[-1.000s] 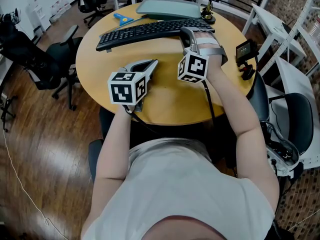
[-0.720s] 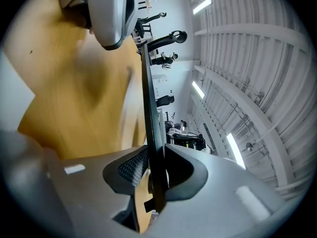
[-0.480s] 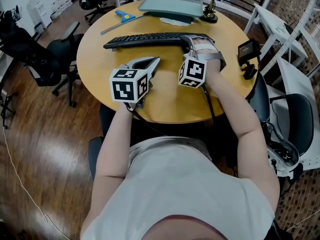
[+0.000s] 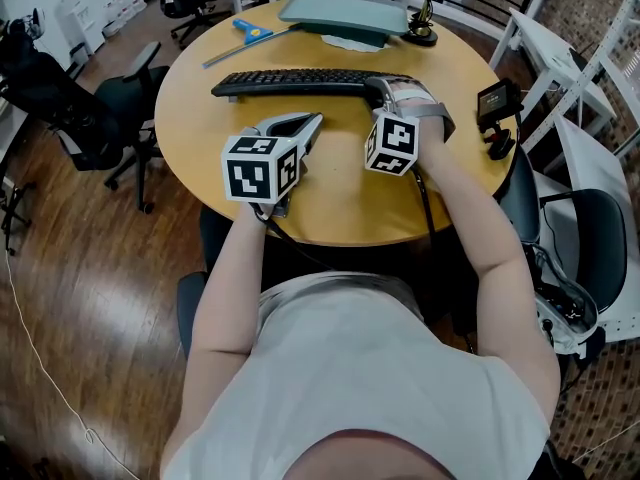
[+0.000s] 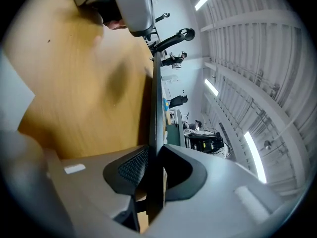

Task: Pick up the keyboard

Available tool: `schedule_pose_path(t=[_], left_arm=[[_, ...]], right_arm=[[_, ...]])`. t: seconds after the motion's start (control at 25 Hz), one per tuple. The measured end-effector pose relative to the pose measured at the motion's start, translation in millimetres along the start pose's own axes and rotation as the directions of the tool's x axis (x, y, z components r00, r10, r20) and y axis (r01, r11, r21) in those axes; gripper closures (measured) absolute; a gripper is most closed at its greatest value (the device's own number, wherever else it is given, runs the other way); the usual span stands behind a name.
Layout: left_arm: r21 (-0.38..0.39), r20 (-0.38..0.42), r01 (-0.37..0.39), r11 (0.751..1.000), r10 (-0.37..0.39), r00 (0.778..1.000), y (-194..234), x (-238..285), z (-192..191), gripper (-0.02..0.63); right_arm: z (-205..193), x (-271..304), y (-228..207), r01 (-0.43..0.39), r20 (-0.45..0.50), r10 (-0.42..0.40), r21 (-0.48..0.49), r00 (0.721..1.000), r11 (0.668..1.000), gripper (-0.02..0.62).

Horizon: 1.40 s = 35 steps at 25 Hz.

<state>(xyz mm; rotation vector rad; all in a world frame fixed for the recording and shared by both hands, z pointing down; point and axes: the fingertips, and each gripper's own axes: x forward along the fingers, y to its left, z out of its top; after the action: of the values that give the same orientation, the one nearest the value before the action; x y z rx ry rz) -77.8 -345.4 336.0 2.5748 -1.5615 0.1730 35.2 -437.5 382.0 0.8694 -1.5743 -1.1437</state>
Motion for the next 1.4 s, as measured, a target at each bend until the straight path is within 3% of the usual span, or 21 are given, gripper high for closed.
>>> schedule_pose_path(t=[0.44,0.64,0.92,1.04,1.08,1.16,1.24,1.32,1.4], left_arm=[[0.001,-0.001,0.0,1.0,0.0,1.0,0,0,1,0.606],[0.001,0.001,-0.001,1.0,0.001,1.0,0,1,0,0.606],[0.003,0.0,0.004,1.0,-0.004,1.0,-1,1,1,0.606],[0.001,0.001,0.001,1.0,-0.001,1.0,0,-2,0,0.606],[0.0,0.002,-0.001,1.0,0.001,1.0,1,-2,0,0.606],[0.0,0.004,-0.002,1.0,0.002,1.0,2,-2,0,0.606],[-0.001,0.005,0.0,1.0,0.0,1.0,0,-1,0,0.606],[-0.001,0.004,0.001,1.0,-0.001,1.0,-1,-1,-1,0.606],[-0.001,0.004,0.001,1.0,-0.001,1.0,-1,-1,0,0.606]], right_arm=[[-5,5,28,-0.176,0.009,0.176,-0.036,0.984,0.984,0.502],[-6,5,28,-0.237,0.038,0.236,0.002,0.971,0.972,0.495],[-11,-6,23,-0.27,0.092,0.262,0.088,0.961,0.959,0.485],[-3,-19,9,-0.255,0.169,0.222,0.208,0.96,0.944,0.495],[2,-23,2,-0.245,0.202,0.194,0.266,0.96,0.933,0.527],[12,-32,-10,-0.235,0.263,0.137,0.388,0.955,0.891,0.584],[19,-41,-14,-0.269,0.329,0.103,0.512,0.939,0.816,0.592],[27,-50,-14,-0.352,0.413,0.084,0.634,0.907,0.688,0.592],[33,-57,-15,-0.445,0.494,0.058,0.719,0.868,0.534,0.592]])
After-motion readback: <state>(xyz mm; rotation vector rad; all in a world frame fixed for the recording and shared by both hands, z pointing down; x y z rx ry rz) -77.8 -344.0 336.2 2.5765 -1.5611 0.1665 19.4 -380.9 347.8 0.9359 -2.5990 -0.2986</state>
